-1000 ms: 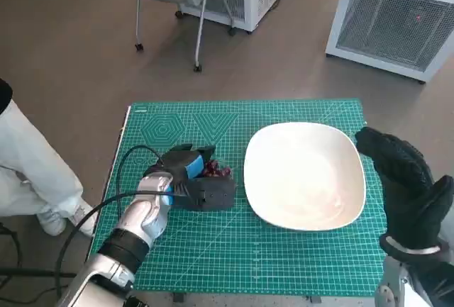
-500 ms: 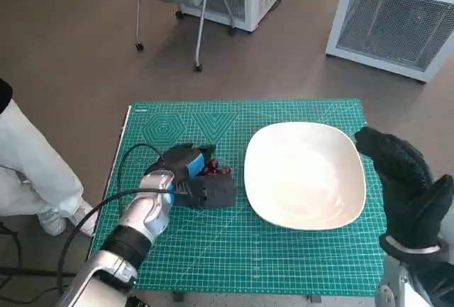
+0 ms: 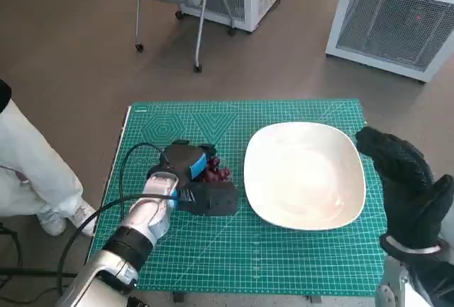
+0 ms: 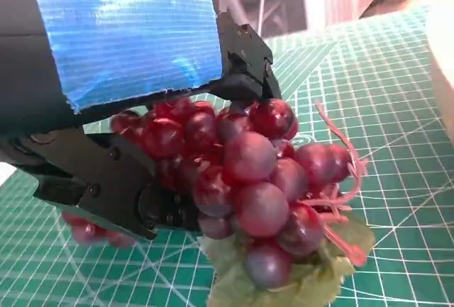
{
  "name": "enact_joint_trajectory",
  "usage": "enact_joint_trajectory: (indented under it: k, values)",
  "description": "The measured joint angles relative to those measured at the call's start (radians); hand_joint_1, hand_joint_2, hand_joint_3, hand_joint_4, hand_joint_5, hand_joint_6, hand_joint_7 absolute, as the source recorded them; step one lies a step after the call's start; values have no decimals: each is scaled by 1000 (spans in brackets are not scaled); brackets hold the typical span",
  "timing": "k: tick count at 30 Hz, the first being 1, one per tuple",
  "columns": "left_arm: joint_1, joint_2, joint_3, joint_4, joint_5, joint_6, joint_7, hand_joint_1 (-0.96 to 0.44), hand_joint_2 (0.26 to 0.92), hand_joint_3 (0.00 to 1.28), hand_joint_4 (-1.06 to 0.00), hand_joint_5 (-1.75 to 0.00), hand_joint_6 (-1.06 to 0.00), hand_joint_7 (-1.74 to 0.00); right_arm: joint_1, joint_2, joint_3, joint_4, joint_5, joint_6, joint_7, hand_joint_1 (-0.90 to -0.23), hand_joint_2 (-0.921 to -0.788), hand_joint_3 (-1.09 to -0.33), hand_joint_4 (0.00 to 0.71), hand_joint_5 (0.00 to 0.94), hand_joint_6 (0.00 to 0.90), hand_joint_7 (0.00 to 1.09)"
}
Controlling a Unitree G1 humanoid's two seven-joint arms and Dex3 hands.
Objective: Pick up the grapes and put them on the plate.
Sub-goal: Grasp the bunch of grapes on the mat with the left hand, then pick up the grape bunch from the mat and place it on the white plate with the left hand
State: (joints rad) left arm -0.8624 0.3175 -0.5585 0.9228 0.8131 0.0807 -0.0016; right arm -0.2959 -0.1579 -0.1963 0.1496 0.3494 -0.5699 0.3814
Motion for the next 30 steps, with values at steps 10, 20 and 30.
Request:
enact_joint_trajectory:
  k: [10, 20, 30]
  values:
    - [-1, 8, 5, 18, -12, -41, 1, 7, 921, 199, -496, -1544, -567, -1049, -5, 0, 0, 8, 0, 0, 2, -502, -921, -549, 476, 0, 170, 611]
    - [-8, 8, 5, 43, -13, -54, 10, 7, 920, 216, -454, -1592, -576, -1040, -13, 0, -1, 14, 1, -1, 13, -501, -921, -546, 473, 0, 174, 606]
    - [-20, 8, 7, 70, -28, -65, 12, 7, 919, 222, -433, -1613, -585, -1033, -16, 0, -3, 15, 1, -4, 17, -501, -921, -547, 471, 0, 175, 604]
